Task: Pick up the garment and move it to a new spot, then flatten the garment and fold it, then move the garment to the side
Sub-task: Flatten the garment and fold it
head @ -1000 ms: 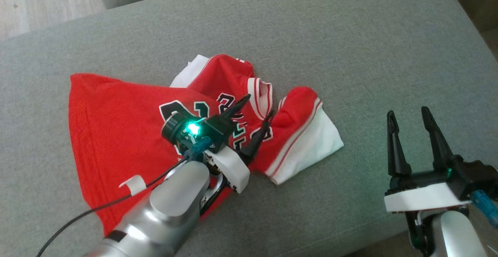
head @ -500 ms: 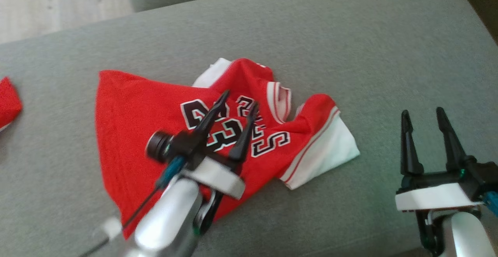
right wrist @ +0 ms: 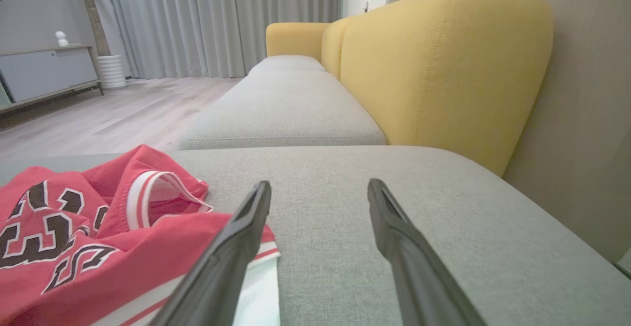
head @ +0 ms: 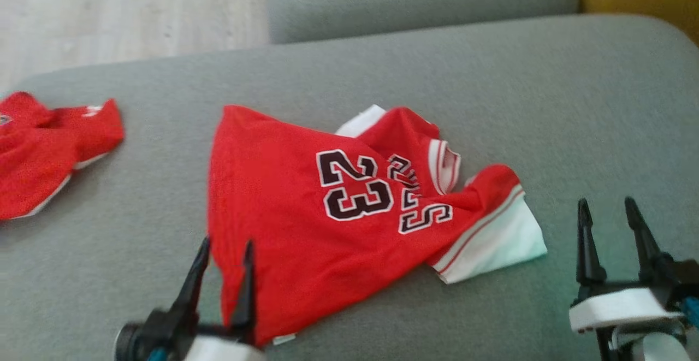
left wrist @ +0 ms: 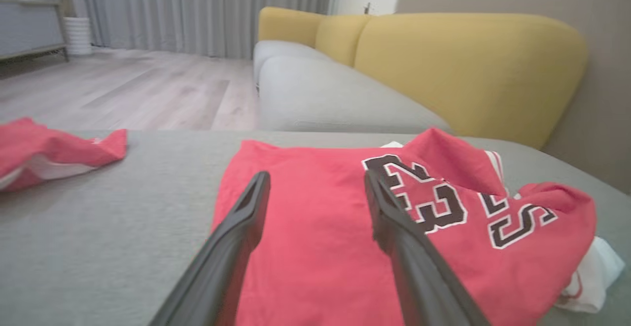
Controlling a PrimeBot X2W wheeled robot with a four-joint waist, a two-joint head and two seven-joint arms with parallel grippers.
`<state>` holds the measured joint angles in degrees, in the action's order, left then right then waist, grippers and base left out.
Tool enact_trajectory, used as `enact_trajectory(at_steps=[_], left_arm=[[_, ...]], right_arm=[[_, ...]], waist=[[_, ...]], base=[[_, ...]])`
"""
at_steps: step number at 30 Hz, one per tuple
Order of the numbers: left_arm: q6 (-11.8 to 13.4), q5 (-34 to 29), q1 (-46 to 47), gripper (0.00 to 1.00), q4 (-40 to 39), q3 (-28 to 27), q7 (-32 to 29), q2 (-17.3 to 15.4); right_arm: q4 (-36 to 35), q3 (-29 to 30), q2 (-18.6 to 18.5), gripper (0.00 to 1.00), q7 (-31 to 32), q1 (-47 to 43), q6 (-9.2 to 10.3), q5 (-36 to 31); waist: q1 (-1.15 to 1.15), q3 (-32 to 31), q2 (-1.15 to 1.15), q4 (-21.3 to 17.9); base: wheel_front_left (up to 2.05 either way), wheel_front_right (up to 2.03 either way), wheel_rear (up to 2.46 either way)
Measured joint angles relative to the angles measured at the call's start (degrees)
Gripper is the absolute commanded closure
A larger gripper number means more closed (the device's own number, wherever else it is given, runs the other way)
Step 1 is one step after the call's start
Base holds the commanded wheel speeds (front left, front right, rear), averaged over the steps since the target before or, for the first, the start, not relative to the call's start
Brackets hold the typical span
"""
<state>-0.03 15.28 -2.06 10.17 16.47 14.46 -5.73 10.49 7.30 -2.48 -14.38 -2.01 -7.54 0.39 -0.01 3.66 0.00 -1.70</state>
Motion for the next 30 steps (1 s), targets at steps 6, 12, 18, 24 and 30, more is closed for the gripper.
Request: enact_trajectory(at_steps=[6,12,18,24,30], left_arm=[[-2.7,-2.4,-5.8,0.0,-0.2,-4.8,0.0,1.1],[-4.1,-4.6,-6.5,0.0,0.3,-7.9,0.0,2.0],[-5.4,-4.7,-6.5,0.0,1.2,-9.2,0.0,2.5],[-6.0,-4.6,-6.5,0.0,2.1,-9.3,0.0,2.5],[-6.5,-2.9,-6.6,0.0,2.5,-8.7,0.0,2.6]], right_arm=[[2.6,0.5,0.0,0.0,0.0,-1.7,0.0,-0.4],[4.7,0.0,0.0,0.0,0.0,-2.6,0.0,-0.5],[5.1,-1.4,0.0,0.0,0.0,-2.7,0.0,-0.2],[5.4,-2.3,0.0,0.0,0.0,-2.7,0.0,0.1],[5.4,-3.3,0.0,0.0,0.0,-2.6,0.0,1.7]], waist=[[0.0,-2.4,0.0,3.4],[0.0,-3.8,0.0,5.3],[0.01,-4.2,0.0,5.4],[0.01,-4.3,0.0,5.3],[0.01,-4.5,0.0,4.9]], base=[[0.0,0.0,0.0],[0.0,0.0,0.0],[0.0,0.0,0.0],[0.0,0.0,0.0],[0.0,0.0,0.0]])
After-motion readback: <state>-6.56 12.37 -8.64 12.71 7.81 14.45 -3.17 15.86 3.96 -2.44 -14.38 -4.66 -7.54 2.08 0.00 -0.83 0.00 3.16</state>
